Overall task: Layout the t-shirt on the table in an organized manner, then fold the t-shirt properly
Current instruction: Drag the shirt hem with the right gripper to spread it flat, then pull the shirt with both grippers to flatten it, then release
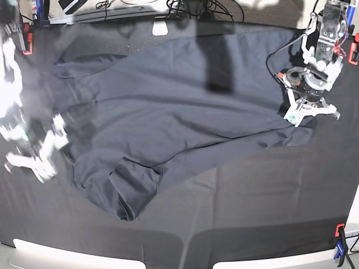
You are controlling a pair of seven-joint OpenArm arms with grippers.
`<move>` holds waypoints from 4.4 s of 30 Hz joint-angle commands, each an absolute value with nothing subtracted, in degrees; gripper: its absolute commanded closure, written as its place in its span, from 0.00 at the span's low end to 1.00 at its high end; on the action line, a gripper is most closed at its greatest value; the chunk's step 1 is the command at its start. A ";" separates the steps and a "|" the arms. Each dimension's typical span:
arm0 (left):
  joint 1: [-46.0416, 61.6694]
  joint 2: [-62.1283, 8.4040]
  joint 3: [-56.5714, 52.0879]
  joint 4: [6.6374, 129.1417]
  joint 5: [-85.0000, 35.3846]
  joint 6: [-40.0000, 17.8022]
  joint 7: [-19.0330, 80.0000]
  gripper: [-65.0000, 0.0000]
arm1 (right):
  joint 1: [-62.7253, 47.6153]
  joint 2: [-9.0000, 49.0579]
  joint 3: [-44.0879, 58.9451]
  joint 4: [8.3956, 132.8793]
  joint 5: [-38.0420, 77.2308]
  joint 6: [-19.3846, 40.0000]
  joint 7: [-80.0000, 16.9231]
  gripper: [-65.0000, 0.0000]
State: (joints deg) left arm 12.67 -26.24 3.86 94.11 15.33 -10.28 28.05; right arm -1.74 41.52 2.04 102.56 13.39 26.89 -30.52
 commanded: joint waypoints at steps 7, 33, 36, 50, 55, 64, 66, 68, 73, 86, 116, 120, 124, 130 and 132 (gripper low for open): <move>12.05 -27.00 3.44 95.02 15.79 -8.93 26.89 1.00 | 12.69 37.17 -16.40 92.79 5.13 26.92 -29.34 0.45; 12.05 -27.00 3.44 95.02 15.81 -5.06 26.87 1.00 | 31.31 27.14 -33.61 64.47 -7.77 26.13 -26.74 0.73; 12.03 -27.00 3.42 95.02 15.84 -5.06 26.87 1.00 | 31.48 26.89 -33.61 64.47 -7.77 26.11 -25.47 0.94; 12.05 -27.00 3.44 95.02 15.97 -1.52 25.61 1.00 | 34.63 26.17 -33.39 64.31 -4.89 20.12 -33.34 0.68; 12.05 -27.00 3.44 95.02 15.97 -1.52 25.61 1.00 | 36.80 25.12 -33.39 59.22 1.19 20.16 -30.76 0.56; 12.05 -27.00 3.44 95.02 15.99 -1.52 25.61 1.00 | 42.39 18.70 -33.39 44.60 7.75 23.40 -29.91 0.57; 12.05 -27.00 3.44 95.02 15.97 -1.52 25.61 1.00 | 42.39 18.50 -33.39 44.62 7.75 23.38 -29.91 0.71; 12.05 -27.00 3.44 95.02 15.97 -1.52 25.61 1.00 | 42.39 18.59 -33.39 44.62 7.66 23.38 -30.00 0.93; 12.05 -27.03 3.42 95.02 15.99 -1.52 25.61 1.00 | 42.44 18.79 -33.39 45.06 2.83 20.08 -29.98 1.00; 12.05 -27.00 3.42 95.02 15.99 -1.52 25.61 1.00 | 44.36 20.47 -33.39 47.79 5.48 23.57 -34.09 0.50; 11.42 -27.05 3.42 95.02 16.69 -0.14 25.19 1.00 | 45.06 20.93 -28.77 42.87 11.79 24.60 -25.21 1.00; 8.62 -27.70 3.38 95.02 16.34 1.52 25.23 1.00 | 45.34 20.53 -22.24 48.07 11.77 24.56 -25.23 1.00; 4.89 -27.99 3.38 95.00 15.88 1.54 25.39 1.00 | 46.52 20.47 -16.97 48.10 10.72 22.61 -23.51 1.00; -3.95 -27.94 3.38 90.54 9.13 1.48 22.90 1.00 | 46.65 20.43 -13.89 48.10 5.91 20.29 -19.88 1.00; -7.79 -27.92 3.38 85.84 7.07 1.48 21.08 1.00 | 46.68 20.25 -13.89 48.10 5.89 19.05 -19.25 1.00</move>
State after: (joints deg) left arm -6.96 -27.18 3.79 84.75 6.33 0.45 21.85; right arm 44.10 19.73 -14.22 47.18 5.98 19.84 -20.80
